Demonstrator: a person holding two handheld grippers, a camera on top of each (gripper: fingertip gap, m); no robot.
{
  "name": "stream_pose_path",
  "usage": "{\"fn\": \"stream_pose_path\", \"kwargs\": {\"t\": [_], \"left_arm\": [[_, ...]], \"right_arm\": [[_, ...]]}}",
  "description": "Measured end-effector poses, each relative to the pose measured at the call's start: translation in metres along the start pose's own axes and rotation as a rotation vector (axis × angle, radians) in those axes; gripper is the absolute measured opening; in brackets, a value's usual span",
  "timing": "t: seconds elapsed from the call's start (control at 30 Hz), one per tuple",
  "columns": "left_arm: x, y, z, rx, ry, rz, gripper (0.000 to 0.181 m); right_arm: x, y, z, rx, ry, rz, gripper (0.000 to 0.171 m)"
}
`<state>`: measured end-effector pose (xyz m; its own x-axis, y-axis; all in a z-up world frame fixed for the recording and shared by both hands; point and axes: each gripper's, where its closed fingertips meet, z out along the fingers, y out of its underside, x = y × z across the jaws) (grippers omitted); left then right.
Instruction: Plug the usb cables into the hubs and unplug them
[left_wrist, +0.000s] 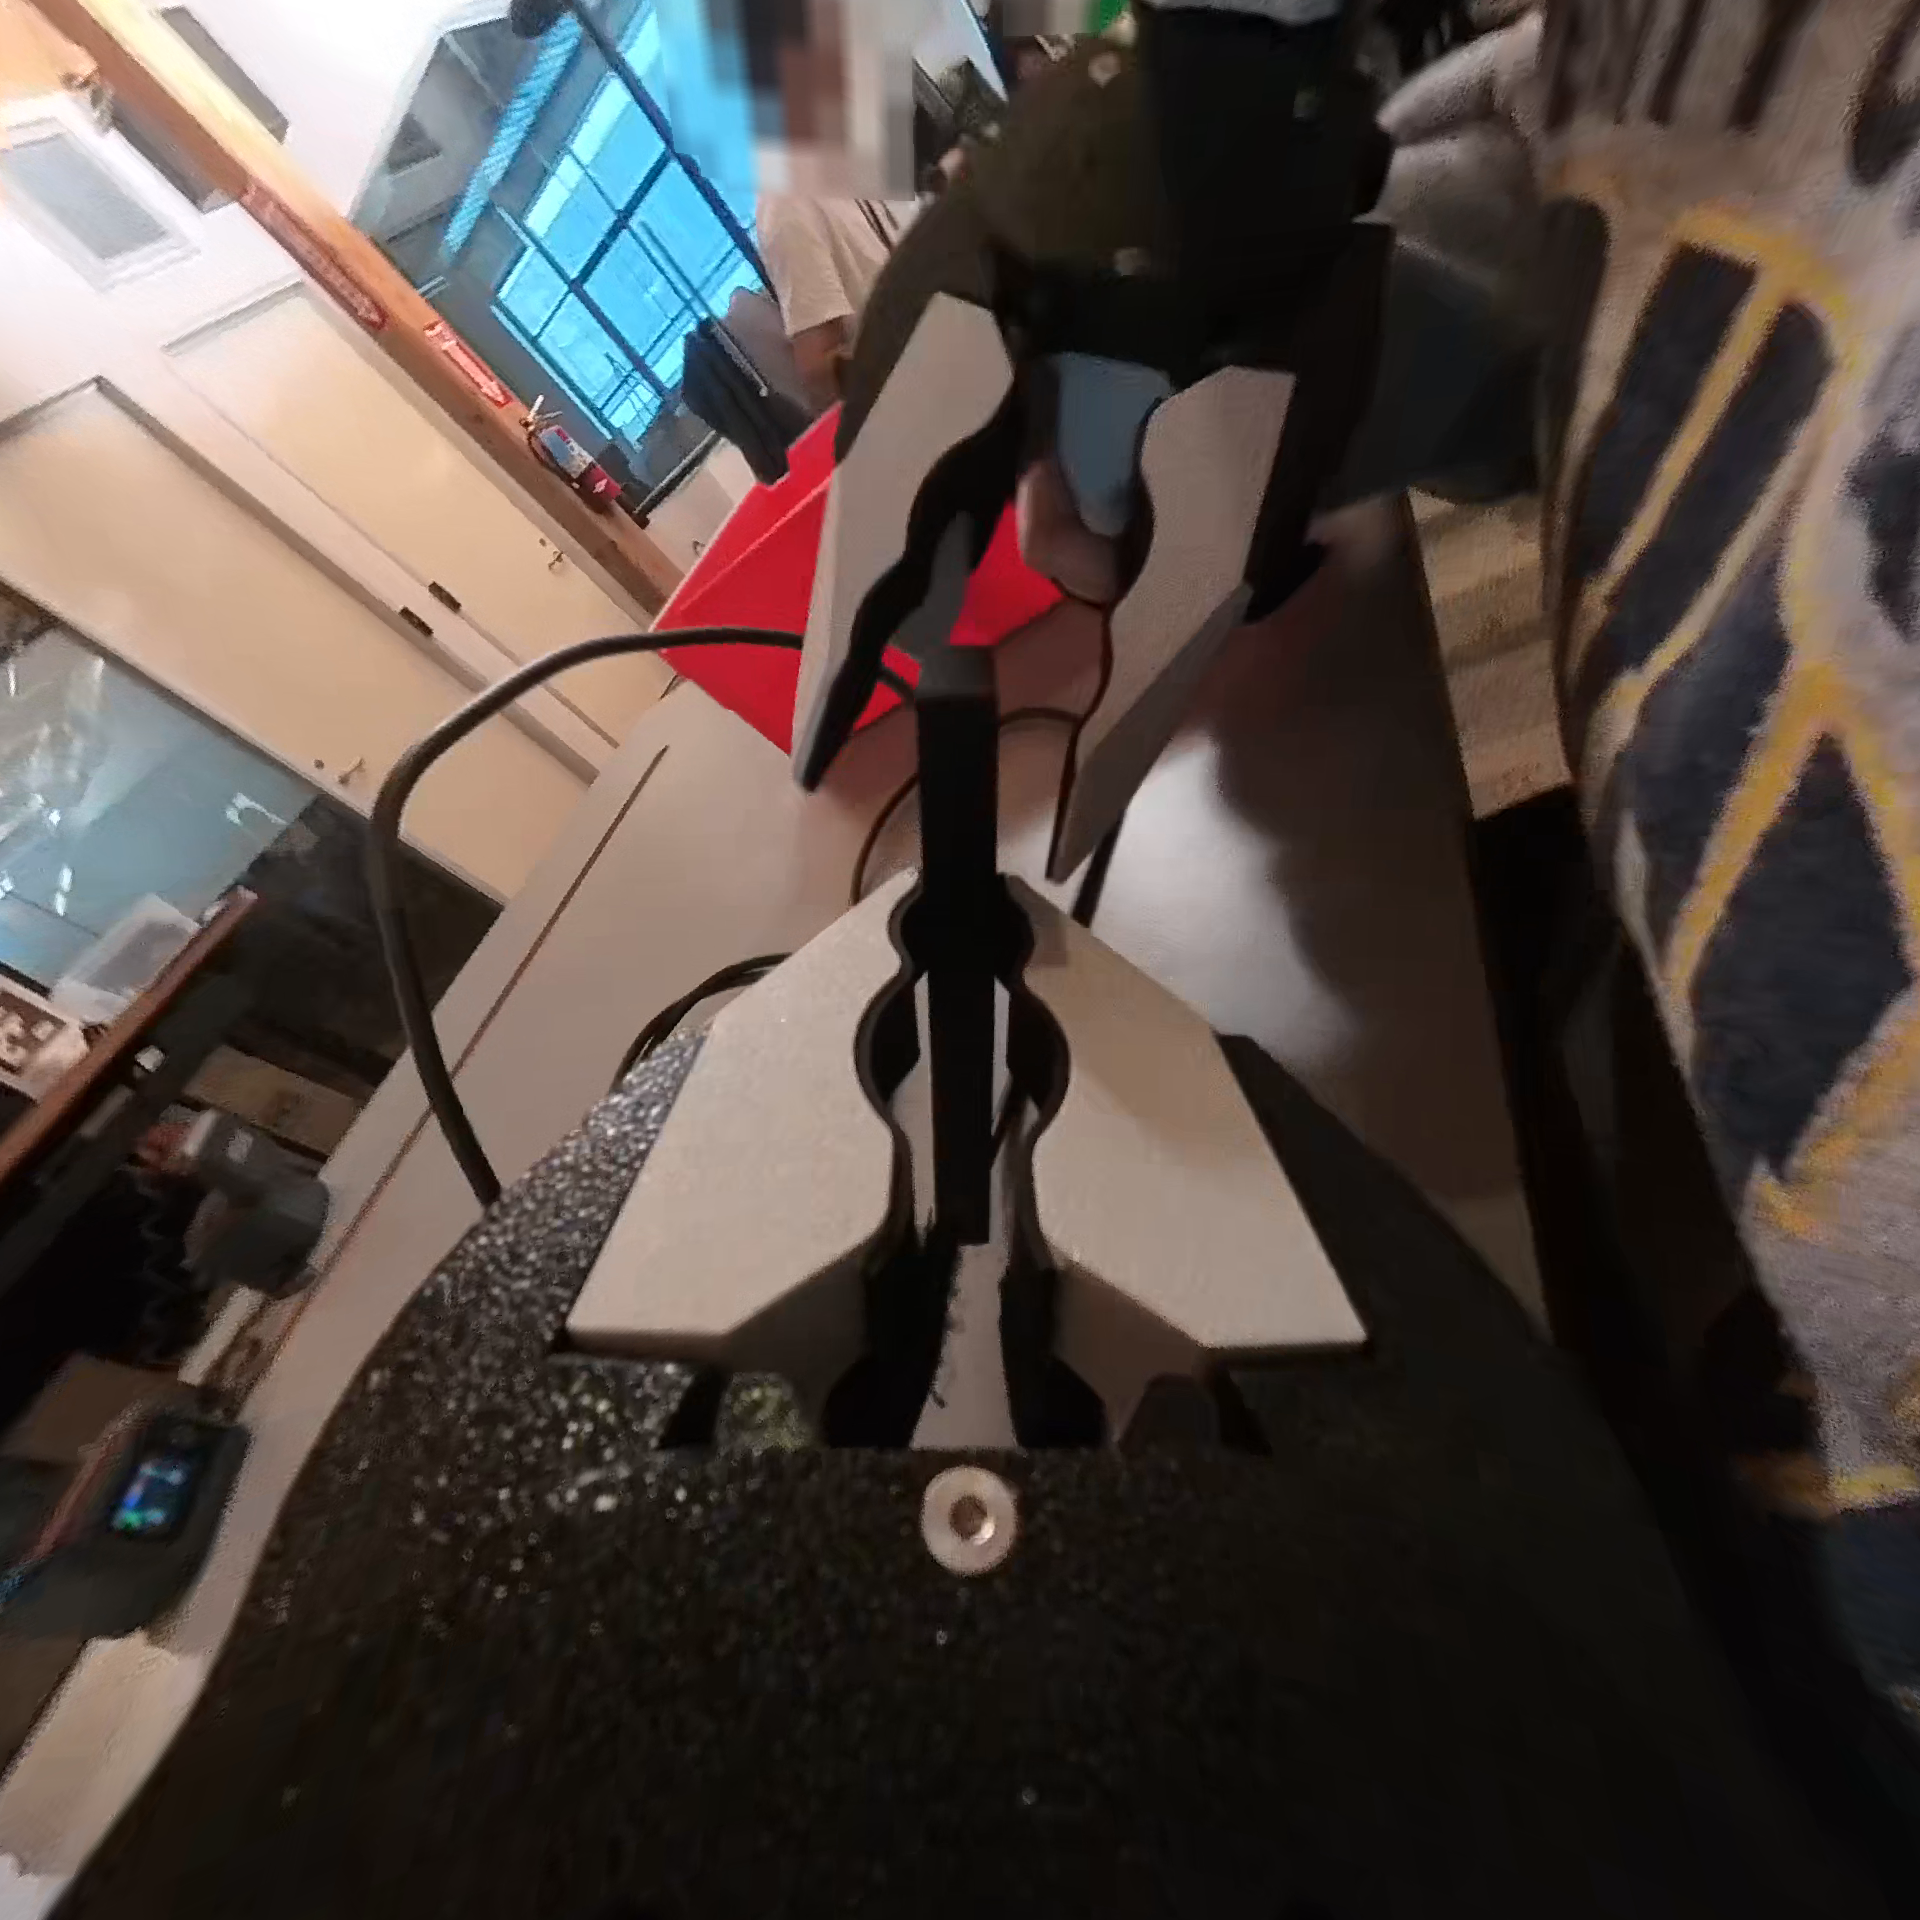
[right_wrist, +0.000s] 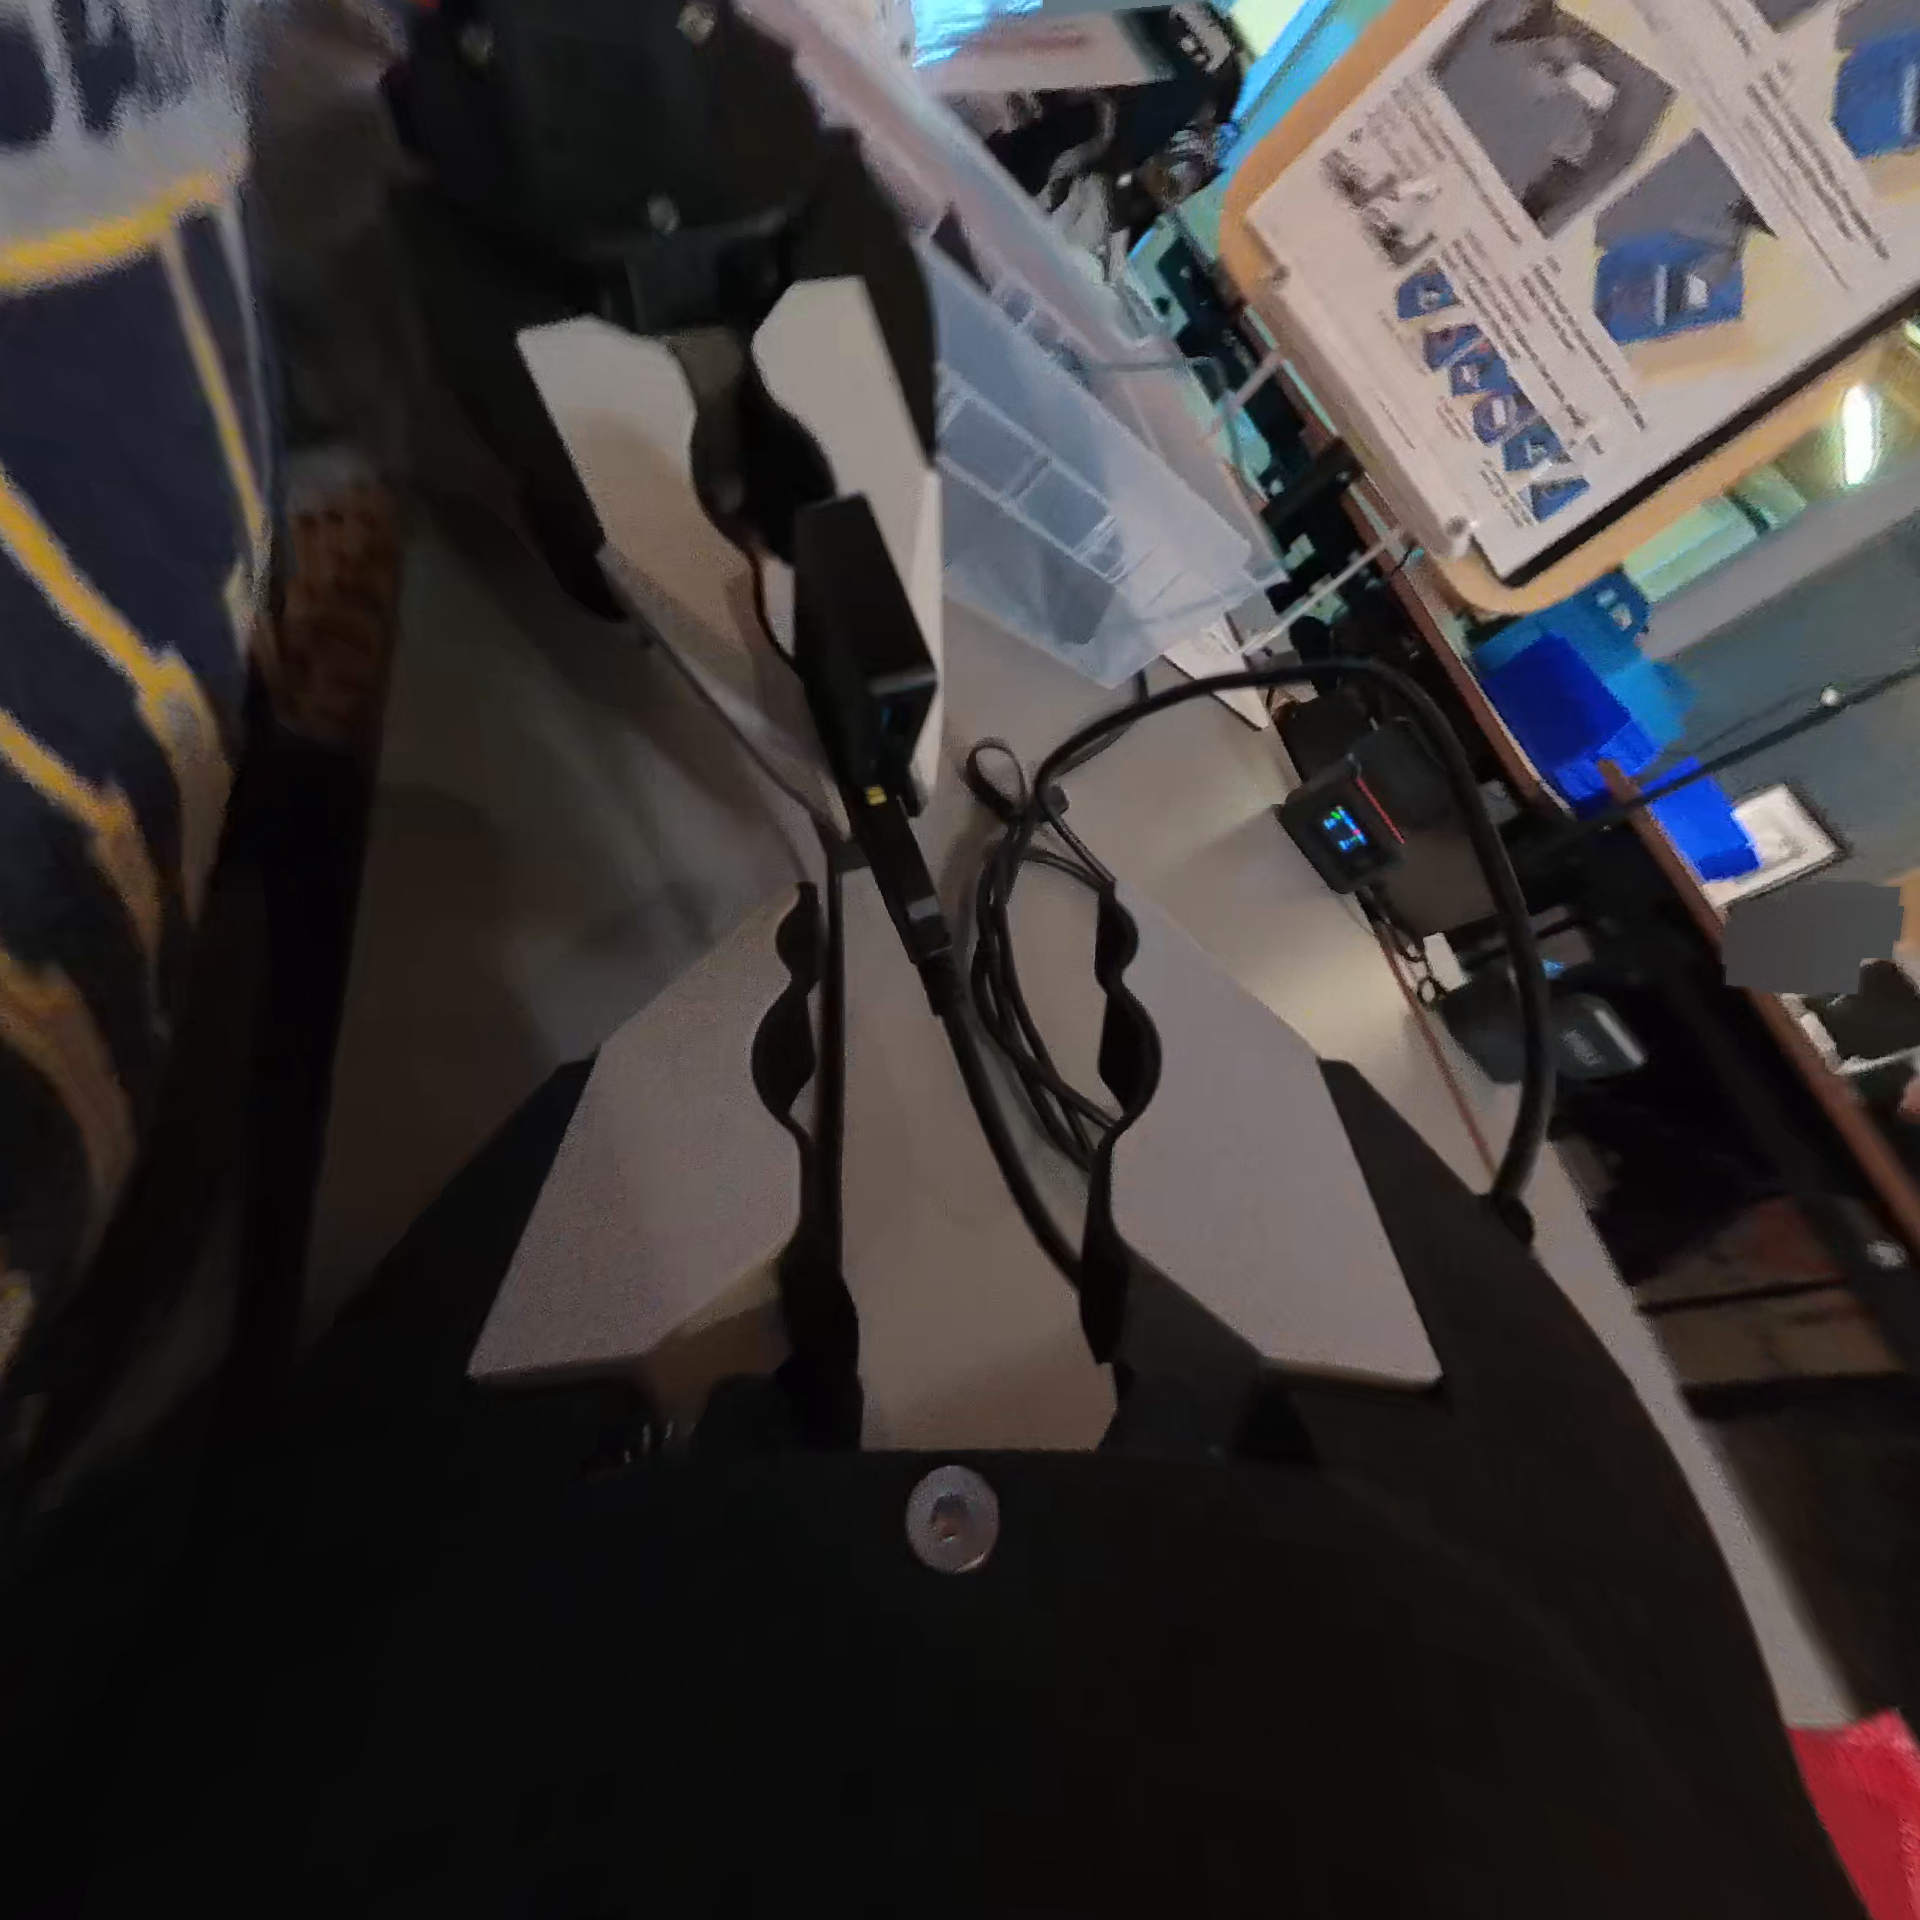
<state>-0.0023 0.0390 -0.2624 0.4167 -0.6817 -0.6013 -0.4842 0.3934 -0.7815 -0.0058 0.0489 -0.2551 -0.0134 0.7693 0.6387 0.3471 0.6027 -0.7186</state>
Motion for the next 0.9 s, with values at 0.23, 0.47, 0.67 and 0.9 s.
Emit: {"fn": "stream_pose_path", "kwargs": {"t": [0.23,0.47,0.67,0.9], "left_arm": [[0.021,0.002,0.005,-0.043,0.065,0.127,0.008],[0.012,0.01,0.004,-0.098,-0.006,0.162,0.021],[0.019,0.02,0.004,-0.156,0.037,0.199,0.008],[0.025,0.014,0.004,-0.127,0.06,0.2,0.01]], "right_arm": [[-0.027,0.01,0.012,-0.07,-0.079,-0.147,0.019],[-0.028,0.011,0.011,-0.07,-0.059,-0.184,0.008],[-0.03,0.013,0.011,-0.065,-0.059,-0.174,0.008],[-0.034,0.018,0.015,-0.09,-0.058,-0.212,0.008]]}}
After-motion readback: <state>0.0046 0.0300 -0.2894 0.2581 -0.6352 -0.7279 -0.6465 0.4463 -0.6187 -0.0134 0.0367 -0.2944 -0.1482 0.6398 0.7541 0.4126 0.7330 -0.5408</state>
